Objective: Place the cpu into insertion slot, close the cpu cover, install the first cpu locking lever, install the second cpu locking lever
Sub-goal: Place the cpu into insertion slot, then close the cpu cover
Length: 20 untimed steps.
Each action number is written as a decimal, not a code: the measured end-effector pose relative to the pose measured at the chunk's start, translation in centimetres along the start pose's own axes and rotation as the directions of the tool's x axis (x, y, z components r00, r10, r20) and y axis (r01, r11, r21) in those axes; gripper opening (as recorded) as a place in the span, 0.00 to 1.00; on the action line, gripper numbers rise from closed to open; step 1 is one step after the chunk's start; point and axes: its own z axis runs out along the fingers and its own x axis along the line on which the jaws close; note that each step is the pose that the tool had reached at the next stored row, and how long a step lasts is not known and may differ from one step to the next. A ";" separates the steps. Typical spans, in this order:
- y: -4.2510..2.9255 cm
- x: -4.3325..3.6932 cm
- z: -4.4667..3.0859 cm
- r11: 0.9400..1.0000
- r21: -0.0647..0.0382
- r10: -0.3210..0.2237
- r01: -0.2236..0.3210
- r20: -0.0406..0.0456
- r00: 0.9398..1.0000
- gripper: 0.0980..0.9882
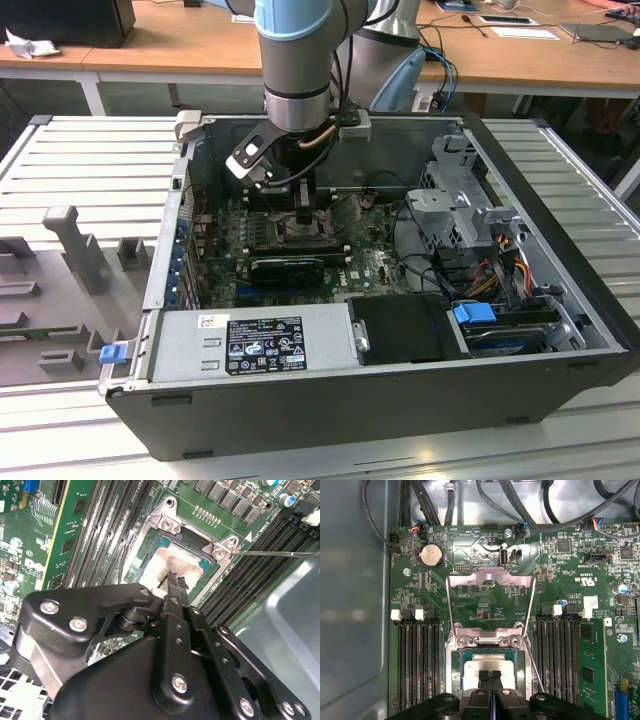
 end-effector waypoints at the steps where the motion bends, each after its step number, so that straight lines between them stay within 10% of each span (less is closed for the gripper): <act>1: 0.02 0.00 -0.22 1.000 0.000 0.001 -0.001 0.000 1.000 0.01; 20: 0.57 0.03 -1.00 1.000 0.000 0.001 -0.001 0.000 1.000 0.01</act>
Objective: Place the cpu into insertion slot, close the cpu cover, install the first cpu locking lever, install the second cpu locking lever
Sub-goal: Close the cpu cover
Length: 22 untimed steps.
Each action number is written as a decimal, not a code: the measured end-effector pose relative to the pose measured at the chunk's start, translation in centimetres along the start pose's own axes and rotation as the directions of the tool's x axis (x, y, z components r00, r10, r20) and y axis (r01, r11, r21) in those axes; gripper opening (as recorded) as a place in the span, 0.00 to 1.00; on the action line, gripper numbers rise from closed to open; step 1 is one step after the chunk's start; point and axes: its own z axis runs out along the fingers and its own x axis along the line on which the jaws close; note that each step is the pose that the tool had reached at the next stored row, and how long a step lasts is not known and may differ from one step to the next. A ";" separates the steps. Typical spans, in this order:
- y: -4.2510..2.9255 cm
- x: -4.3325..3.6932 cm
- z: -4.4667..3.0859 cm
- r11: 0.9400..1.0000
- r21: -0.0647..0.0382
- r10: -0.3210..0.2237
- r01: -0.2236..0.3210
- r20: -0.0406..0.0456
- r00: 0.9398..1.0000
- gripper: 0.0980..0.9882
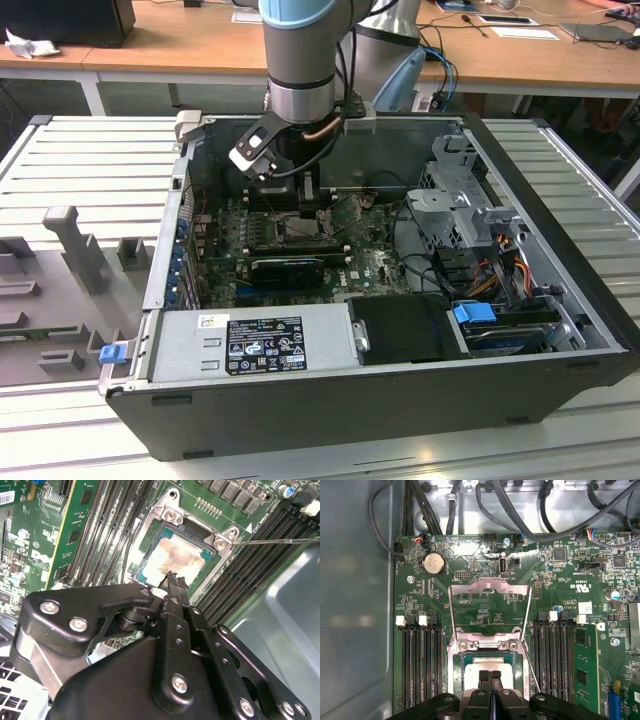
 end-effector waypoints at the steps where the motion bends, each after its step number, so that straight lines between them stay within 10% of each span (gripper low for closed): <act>1: 0.01 0.00 -0.11 1.000 0.000 0.000 0.000 0.000 1.000 0.01; 22: 0.98 0.07 -2.38 1.000 0.008 0.000 0.000 0.000 1.000 0.01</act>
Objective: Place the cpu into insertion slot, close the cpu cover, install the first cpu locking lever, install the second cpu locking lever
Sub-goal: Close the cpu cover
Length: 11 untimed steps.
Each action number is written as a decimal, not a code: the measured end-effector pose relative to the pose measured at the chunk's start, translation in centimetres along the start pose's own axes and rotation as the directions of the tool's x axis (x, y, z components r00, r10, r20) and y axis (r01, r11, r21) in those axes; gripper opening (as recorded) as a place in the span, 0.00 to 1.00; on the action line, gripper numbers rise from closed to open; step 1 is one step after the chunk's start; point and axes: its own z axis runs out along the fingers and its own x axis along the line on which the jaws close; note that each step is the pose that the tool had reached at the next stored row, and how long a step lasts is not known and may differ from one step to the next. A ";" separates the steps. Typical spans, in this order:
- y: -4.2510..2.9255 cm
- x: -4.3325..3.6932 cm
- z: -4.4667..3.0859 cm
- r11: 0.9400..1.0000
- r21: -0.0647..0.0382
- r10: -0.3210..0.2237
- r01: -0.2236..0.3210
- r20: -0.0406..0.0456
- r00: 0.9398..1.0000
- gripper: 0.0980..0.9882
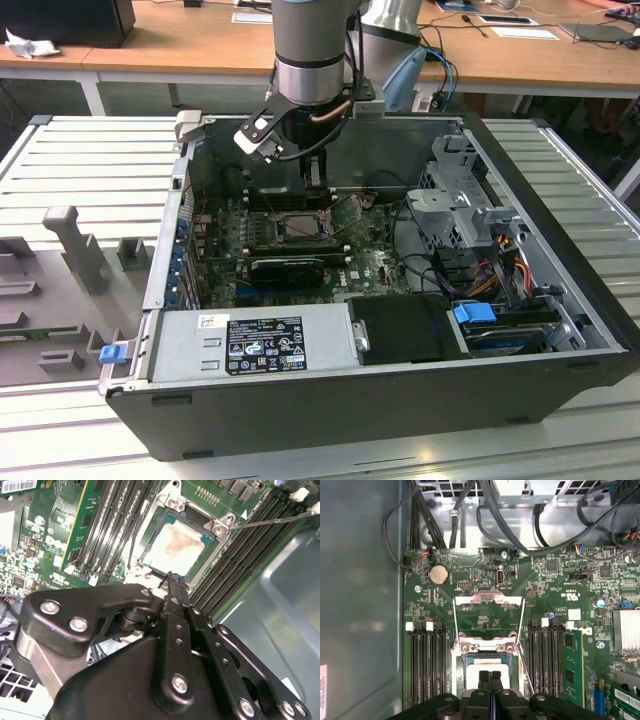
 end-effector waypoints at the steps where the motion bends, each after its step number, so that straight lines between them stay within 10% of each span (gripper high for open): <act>1: 0.01 0.01 -0.19 1.000 0.000 0.000 0.000 0.000 1.000 0.01; 11: 0.67 0.04 -0.70 1.000 0.000 0.000 0.000 0.000 1.000 0.01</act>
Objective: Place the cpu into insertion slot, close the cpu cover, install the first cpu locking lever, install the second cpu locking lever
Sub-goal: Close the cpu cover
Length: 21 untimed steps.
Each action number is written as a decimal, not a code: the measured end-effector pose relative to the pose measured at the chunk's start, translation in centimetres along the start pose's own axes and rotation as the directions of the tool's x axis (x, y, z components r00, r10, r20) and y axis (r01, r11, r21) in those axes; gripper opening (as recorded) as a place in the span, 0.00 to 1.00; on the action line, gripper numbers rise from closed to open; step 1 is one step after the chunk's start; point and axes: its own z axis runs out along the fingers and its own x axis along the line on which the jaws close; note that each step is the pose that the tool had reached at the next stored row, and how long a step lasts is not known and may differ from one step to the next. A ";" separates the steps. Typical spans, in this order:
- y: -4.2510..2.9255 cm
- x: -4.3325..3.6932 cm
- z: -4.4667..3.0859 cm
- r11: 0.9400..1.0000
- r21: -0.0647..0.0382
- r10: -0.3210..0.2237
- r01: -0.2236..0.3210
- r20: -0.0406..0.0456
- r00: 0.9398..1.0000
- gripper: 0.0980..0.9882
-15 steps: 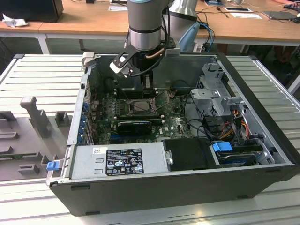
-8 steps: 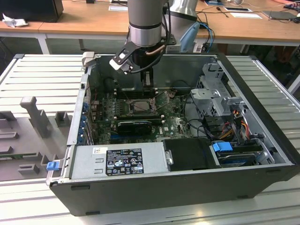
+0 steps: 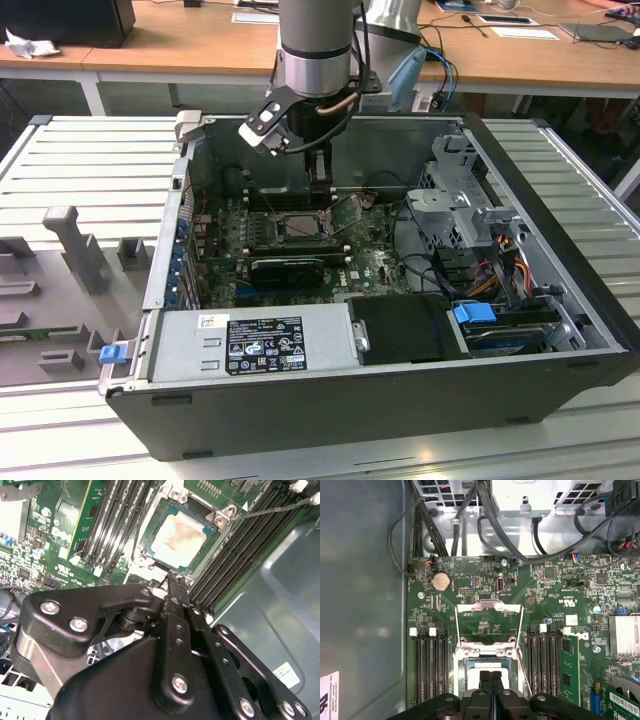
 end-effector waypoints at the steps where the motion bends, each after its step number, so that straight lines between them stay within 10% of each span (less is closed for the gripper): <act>1: 0.01 0.01 -0.16 1.000 0.000 0.000 0.000 0.000 1.000 0.01; 9: 1.30 0.06 -0.71 1.000 0.000 0.000 0.000 0.000 1.000 0.01; 21: 5.88 0.18 -0.30 1.000 0.000 0.000 0.000 0.000 1.000 0.01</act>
